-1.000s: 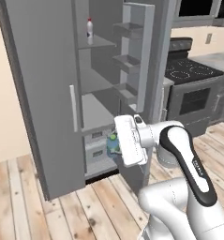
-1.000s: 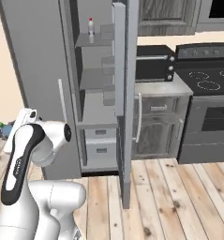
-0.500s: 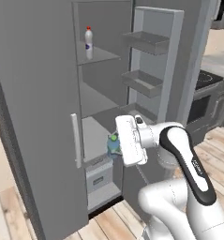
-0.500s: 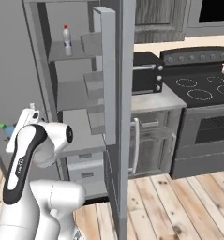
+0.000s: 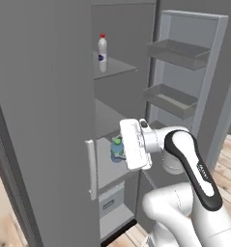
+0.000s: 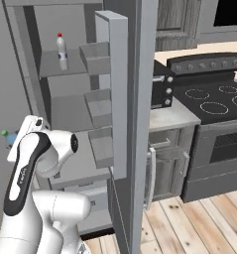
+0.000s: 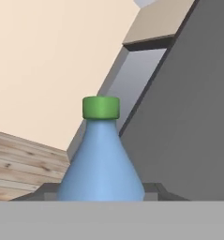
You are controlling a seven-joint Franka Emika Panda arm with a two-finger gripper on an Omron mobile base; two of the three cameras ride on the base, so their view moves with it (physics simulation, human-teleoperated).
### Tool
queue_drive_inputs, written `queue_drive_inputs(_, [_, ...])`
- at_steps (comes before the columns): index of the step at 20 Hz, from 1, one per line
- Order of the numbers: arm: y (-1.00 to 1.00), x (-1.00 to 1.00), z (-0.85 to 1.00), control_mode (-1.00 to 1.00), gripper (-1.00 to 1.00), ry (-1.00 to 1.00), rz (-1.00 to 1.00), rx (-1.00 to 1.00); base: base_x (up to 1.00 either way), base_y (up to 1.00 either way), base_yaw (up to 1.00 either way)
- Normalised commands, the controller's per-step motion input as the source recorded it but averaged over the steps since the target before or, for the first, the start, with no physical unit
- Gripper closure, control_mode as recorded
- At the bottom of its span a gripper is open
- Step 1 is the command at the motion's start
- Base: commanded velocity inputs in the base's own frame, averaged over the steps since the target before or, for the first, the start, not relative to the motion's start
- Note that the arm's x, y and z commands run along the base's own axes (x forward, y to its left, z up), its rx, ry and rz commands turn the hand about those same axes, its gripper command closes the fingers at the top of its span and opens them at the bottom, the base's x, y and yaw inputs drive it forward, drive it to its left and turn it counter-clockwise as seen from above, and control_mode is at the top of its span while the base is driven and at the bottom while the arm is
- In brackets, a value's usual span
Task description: Take the bottled waters from the counter and place them in the freezer to freeze. Close the freezer door after placing the bottles.
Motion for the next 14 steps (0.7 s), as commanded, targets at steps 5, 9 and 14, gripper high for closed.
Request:
queue_drive_inputs(5, [0.00, 0.00, 0.00, 1.00, 1.00, 0.00, 0.00, 0.00, 0.12, 0.19, -0.03])
queue_drive_inputs(9, [0.00, 0.00, 0.00, 1.00, 1.00, 0.00, 0.00, 0.00, 0.18, 0.03, -0.01])
queue_drive_inputs(14, [0.00, 0.00, 0.00, 1.00, 1.00, 0.00, 0.00, 0.00, 0.47, 0.03, -0.10])
